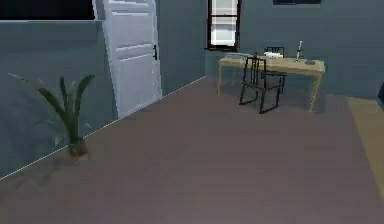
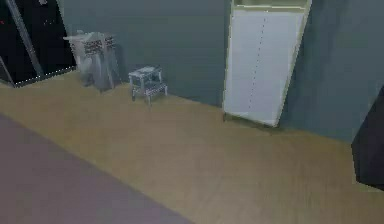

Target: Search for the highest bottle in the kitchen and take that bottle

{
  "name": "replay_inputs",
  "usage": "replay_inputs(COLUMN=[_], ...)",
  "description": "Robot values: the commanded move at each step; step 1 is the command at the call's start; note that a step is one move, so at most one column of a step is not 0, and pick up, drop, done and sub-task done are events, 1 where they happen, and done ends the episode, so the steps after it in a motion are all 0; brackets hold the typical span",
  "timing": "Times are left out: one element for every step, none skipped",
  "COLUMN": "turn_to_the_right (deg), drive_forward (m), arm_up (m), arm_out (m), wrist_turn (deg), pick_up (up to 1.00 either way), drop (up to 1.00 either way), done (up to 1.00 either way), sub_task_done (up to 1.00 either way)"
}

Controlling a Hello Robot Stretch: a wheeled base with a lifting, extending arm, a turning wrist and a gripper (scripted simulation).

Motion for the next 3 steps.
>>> replay_inputs(turn_to_the_right=[-45.0,-18.0,0.0], drive_forward=[0.0,0.0,1.0], arm_up=[0.0,0.0,0.0], arm_out=[0.0,0.0,0.0], wrist_turn=[0.0,0.0,0.0], pick_up=[0.0,0.0,0.0], drop=[0.0,0.0,0.0], done=[0.0,0.0,0.0], sub_task_done=[0.0,0.0,0.0])
